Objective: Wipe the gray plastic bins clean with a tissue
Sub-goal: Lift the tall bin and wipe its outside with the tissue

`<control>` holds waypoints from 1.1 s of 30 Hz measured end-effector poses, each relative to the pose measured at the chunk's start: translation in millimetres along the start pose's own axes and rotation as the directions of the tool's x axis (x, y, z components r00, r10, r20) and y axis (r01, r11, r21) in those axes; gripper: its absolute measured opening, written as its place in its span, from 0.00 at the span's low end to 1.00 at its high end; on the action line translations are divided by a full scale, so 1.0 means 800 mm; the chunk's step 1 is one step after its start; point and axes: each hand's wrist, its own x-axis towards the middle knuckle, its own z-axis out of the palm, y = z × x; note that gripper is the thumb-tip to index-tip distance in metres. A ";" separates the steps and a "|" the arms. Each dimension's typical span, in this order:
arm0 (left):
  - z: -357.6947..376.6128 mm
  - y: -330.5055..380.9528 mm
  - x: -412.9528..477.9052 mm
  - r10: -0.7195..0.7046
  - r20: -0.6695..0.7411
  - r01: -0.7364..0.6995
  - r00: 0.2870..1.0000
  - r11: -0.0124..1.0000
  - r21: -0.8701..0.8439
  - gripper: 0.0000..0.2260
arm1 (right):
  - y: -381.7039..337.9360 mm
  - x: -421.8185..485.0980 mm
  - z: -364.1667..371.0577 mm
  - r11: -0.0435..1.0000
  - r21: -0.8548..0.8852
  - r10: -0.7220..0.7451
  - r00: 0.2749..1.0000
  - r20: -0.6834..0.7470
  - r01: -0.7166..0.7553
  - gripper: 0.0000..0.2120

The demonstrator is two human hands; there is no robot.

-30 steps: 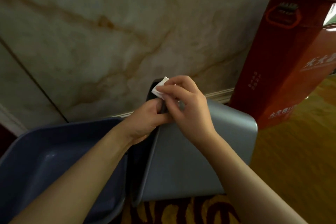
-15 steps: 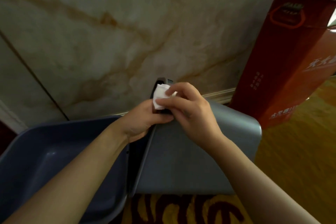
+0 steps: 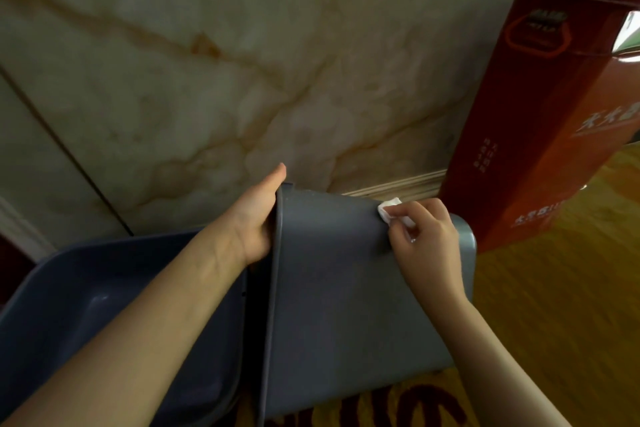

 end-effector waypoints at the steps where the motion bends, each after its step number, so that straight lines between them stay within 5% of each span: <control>1: 0.000 0.001 0.000 0.001 -0.016 -0.002 1.000 0.999 -0.038 0.21 | -0.003 0.000 -0.001 1.000 -0.001 0.015 1.000 0.011 -0.015 0.07; 9: 0.024 -0.009 -0.011 0.093 0.238 -0.042 0.967 0.976 -0.212 0.23 | -0.111 -0.005 0.022 0.968 0.183 -0.176 0.984 -0.003 0.174 0.07; 14: 0.017 -0.029 -0.007 0.158 0.205 -0.106 0.966 0.964 -0.243 0.26 | -0.100 -0.016 0.030 0.979 0.085 -0.190 0.982 0.013 0.188 0.07; 21: -0.003 -0.066 -0.002 0.102 0.144 -0.070 0.984 0.975 -0.209 0.17 | 0.032 0.011 -0.001 0.973 -0.180 0.116 0.982 -0.150 -0.143 0.09; 25: -0.017 -0.064 0.003 0.074 0.116 -0.046 0.990 0.973 -0.226 0.22 | 0.054 0.024 -0.016 0.935 -0.195 0.259 0.945 -0.200 -0.297 0.10; 30: -0.020 -0.066 0.009 0.076 0.083 -0.056 0.994 0.973 -0.222 0.25 | -0.040 0.006 0.030 0.999 0.005 -0.044 0.999 -0.010 0.044 0.05; 33: -0.022 -0.064 0.007 0.123 0.117 -0.071 0.985 0.924 -0.377 0.25 | -0.090 -0.014 0.068 0.978 0.127 -0.189 0.964 0.187 0.167 0.07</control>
